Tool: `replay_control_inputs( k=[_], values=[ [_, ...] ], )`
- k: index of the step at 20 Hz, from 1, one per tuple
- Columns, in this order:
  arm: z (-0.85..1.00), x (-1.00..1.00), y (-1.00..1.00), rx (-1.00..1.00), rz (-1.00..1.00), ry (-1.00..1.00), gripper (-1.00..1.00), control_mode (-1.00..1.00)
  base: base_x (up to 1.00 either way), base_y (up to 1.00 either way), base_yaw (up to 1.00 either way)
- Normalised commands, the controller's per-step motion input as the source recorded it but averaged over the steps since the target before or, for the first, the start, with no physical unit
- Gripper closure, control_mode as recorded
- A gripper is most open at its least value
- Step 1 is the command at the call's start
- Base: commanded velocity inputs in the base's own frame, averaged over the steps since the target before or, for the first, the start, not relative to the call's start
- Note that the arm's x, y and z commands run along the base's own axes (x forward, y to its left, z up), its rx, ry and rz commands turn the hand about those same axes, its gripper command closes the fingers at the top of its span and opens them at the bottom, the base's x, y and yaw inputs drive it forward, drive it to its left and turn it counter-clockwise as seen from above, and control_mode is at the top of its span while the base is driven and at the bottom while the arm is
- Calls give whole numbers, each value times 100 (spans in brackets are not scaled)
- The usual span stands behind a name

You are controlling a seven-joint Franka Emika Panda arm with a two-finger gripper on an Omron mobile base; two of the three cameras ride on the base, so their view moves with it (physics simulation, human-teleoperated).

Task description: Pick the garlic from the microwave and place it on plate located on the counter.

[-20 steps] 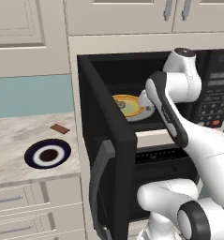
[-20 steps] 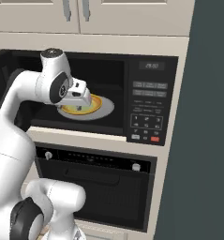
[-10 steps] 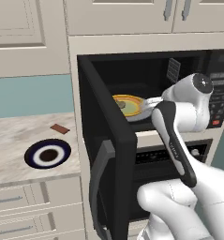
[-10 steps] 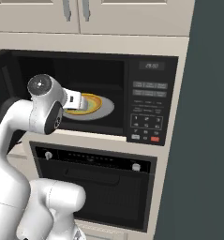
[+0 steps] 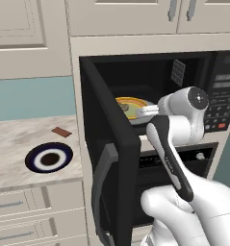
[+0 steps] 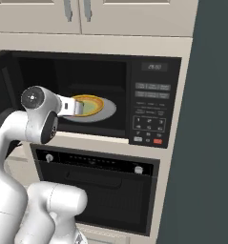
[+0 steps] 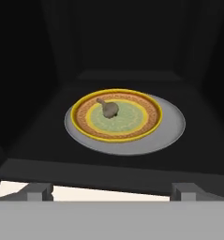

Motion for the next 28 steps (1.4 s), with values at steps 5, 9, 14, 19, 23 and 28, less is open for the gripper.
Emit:
replay_control_inputs(
  k=[5, 9, 14, 19, 23, 28],
  values=[
    [0, 14, 0, 0, 1, 1, -100, -100, 0, 0, 0],
    [0, 20, 0, 0, 0, 0, -100, -100, 0, 0, 0],
    [0, 20, 0, 0, 0, 0, -100, -100, 0, 0, 0],
    [-1, 20, 0, 0, 0, 0, -100, -100, 0, 0, 0],
    [-1, 26, 1, 0, 0, 0, -100, -100, 0, 0, 0],
    [0, 27, 1, 0, 0, 0, -100, -100, 0, 0, 0]
  ],
)
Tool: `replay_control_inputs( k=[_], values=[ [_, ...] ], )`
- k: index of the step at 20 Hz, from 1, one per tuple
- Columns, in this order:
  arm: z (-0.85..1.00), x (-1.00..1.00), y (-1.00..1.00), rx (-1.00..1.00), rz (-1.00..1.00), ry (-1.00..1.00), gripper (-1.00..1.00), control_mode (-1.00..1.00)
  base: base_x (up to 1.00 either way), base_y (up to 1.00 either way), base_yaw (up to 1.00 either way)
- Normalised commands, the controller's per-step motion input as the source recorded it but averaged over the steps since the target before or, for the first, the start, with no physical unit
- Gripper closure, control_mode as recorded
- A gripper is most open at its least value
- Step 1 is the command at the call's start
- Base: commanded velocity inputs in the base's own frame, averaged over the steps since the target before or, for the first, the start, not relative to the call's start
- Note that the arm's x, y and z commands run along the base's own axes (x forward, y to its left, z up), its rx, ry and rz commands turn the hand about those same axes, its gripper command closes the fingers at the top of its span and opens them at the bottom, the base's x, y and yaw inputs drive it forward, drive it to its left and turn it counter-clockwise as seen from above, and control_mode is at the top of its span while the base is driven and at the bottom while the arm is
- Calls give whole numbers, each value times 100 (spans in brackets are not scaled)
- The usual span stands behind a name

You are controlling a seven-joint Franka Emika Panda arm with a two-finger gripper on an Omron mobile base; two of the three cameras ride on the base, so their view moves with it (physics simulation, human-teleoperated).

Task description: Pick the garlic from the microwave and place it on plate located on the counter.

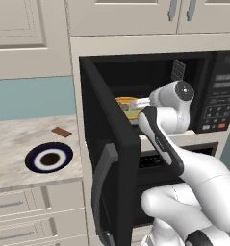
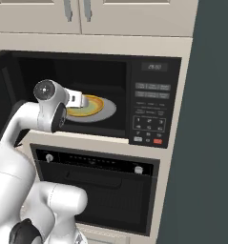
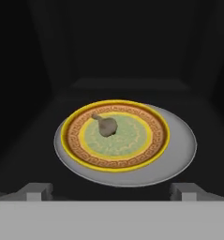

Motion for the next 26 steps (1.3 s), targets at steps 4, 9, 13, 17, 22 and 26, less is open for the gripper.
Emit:
replay_control_inputs(
  k=[4, 9, 13, 17, 22, 26],
  values=[
    [-1, 22, 0, 0, 0, 0, -100, -100, 0, 0, 0],
    [-7, 16, 0, 0, 0, 0, -100, -100, 0, 0, 0],
    [-17, 13, 3, 0, 0, 0, -100, -100, 0, 0, 0],
    [-6, 11, 16, 0, 0, 0, -100, -100, 0, 0, 0],
    [-3, 12, 16, 0, 0, 0, -100, -100, 0, 0, 0],
    [-10, 17, 8, 0, 0, 0, -100, -100, 0, 0, 0]
  ],
)
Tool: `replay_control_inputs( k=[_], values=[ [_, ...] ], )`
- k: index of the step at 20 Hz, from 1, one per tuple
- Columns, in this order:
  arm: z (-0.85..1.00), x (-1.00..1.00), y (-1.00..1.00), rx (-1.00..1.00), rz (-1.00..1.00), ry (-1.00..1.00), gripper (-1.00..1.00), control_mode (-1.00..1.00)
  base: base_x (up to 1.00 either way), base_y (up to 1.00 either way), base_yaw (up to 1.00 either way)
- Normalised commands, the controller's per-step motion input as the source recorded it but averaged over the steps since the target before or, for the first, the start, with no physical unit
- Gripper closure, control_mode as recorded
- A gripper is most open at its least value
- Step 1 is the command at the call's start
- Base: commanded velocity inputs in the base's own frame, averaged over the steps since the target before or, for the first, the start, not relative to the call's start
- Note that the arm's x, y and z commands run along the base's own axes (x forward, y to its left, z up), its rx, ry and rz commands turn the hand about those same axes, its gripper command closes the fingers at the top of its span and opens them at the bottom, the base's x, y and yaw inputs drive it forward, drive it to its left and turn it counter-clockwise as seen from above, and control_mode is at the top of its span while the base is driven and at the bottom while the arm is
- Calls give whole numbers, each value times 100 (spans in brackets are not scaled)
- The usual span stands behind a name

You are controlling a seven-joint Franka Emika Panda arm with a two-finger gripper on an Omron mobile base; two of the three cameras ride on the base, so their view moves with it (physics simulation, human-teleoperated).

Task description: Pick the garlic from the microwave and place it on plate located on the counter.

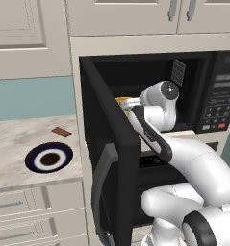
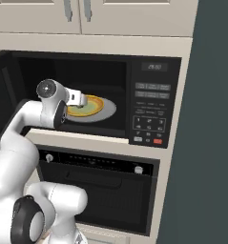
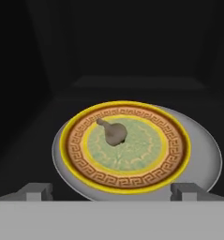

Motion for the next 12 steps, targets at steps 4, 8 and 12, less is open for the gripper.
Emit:
replay_control_inputs(
  k=[4, 8, 12],
  values=[
    [-13, 33, 6, 0, 0, 1, -100, -100, 0, 0, 0],
    [-15, 37, 1, 0, 0, 7, -100, -100, 0, 0, 0],
    [-2, 32, 0, 0, 0, 13, -100, -100, 0, 0, 0]
  ],
)
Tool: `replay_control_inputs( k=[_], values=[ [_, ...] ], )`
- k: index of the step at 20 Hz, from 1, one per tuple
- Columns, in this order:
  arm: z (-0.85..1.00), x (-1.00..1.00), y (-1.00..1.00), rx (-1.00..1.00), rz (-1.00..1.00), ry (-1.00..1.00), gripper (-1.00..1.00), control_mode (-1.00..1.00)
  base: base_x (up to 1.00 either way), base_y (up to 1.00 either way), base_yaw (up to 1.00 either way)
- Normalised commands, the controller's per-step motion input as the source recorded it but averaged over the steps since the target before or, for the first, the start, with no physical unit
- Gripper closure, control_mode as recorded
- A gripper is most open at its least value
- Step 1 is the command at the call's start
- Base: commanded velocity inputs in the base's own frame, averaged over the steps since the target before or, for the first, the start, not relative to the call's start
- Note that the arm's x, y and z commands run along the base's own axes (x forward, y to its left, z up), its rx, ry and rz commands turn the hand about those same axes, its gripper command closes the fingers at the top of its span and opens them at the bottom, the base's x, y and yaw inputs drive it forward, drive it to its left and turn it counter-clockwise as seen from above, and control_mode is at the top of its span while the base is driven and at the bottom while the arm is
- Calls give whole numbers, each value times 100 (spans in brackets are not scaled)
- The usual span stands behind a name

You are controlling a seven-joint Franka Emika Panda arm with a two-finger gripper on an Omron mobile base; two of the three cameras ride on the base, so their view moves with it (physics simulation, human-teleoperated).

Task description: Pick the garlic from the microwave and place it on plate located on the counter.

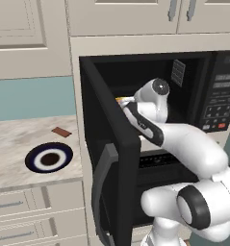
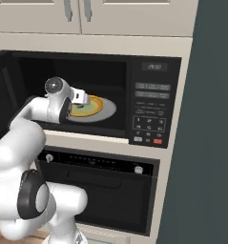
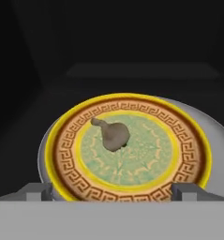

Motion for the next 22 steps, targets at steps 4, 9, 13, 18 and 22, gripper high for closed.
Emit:
replay_control_inputs(
  k=[4, 9, 13, 18, 22],
  values=[
    [-11, 31, 0, 0, 0, 14, -100, -100, 0, 0, 0],
    [-32, 29, 0, 0, 0, 3, -100, -100, 0, 0, 0],
    [-45, 21, 0, 0, 0, -3, -100, -100, 0, 0, 0],
    [-24, 27, 0, 0, 0, -4, -100, -100, 0, 0, 0],
    [0, 39, 0, 0, 0, 0, -100, -100, 0, 0, 0]
  ],
)
